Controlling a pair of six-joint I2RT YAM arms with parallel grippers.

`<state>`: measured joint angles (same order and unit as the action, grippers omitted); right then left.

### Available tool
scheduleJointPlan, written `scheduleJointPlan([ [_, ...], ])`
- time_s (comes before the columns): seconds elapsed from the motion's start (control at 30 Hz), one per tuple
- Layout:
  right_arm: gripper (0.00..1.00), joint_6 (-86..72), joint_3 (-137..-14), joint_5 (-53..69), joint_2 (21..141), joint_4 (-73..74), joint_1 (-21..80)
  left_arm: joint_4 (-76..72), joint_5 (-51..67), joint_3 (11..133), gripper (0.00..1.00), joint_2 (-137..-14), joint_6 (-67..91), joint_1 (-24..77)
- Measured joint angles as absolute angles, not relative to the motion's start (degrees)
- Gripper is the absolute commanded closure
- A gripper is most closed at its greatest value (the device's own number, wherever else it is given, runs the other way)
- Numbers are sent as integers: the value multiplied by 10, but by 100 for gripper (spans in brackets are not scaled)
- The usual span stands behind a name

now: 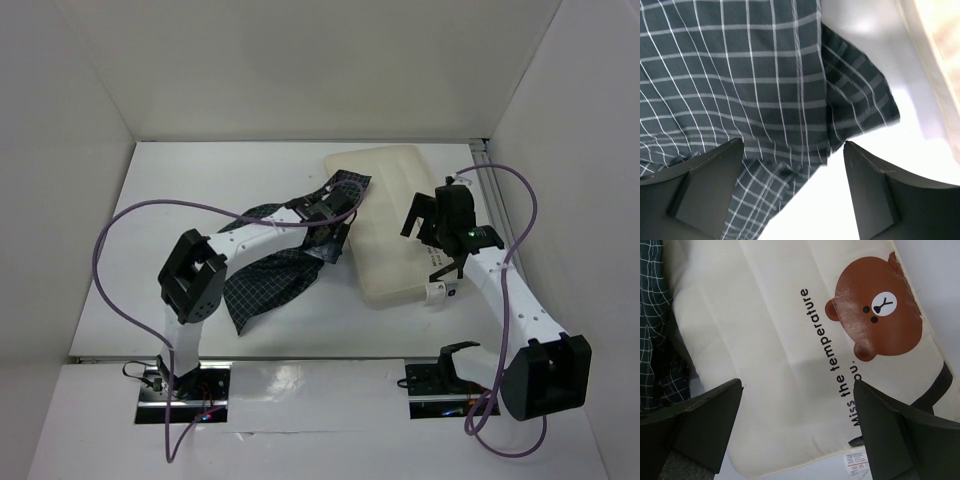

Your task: Put the pillow into the pillowcase

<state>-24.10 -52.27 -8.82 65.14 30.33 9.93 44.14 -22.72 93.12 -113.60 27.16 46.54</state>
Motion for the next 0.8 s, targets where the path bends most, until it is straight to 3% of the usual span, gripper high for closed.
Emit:
scheduleJointPlan([
  [0.4, 1, -241, -523, -85, 645, 310, 99, 439, -151, 896, 7, -1018, 238, 463],
  [0.8, 1, -241, -523, -66, 644, 309, 100, 456, -193, 855, 2, -1050, 197, 463],
])
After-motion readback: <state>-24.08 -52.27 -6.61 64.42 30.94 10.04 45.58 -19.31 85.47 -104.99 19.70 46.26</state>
